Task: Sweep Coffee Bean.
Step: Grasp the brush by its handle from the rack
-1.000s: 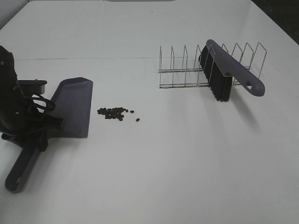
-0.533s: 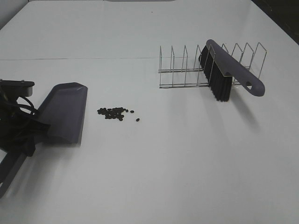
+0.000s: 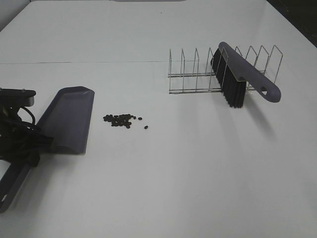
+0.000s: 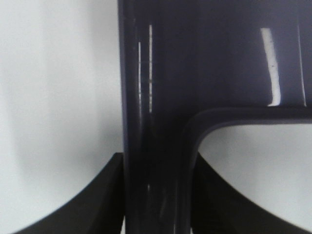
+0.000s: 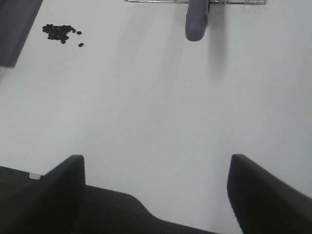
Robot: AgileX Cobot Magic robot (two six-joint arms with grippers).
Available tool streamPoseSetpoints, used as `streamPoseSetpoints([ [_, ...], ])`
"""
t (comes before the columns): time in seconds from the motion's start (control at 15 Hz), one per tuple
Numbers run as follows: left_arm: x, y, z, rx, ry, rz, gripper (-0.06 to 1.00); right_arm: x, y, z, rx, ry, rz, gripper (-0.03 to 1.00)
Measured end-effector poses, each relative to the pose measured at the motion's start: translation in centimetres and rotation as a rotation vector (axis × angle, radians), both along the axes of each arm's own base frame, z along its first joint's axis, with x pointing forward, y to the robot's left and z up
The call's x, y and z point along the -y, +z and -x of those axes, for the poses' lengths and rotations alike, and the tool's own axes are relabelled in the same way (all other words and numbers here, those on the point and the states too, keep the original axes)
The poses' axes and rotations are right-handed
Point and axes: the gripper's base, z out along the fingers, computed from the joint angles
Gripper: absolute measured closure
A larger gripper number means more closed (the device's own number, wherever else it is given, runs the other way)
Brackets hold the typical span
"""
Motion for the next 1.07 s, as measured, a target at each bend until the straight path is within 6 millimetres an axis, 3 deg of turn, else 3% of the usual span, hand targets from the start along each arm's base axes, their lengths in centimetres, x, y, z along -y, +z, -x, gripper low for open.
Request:
streamPoseSetpoints([
  [0.33,0.0,0.4,0.0,0.028,-0.020,-0.005,0.61,-0.4,0.2,-3.8,-0.115,0.000,0.014,0.21],
  [0.53,-0.3,2.0,0.8,0.130,-0.041,0.006,0.61,-0.8,1.9,-6.9,-0.144,0.001,0.017,0.21],
  [0.67,-0.4,2.0,1.1,0.127,-0.050,-0.001,0.61,-1.0,2.6,-8.9,-0.160,0.002,0.019,0.21],
  [1.07,-0.6,1.8,1.3,0.109,-0.084,-0.031,0.61,-1.7,2.5,-14.6,-0.267,0.006,0.024,0.21],
])
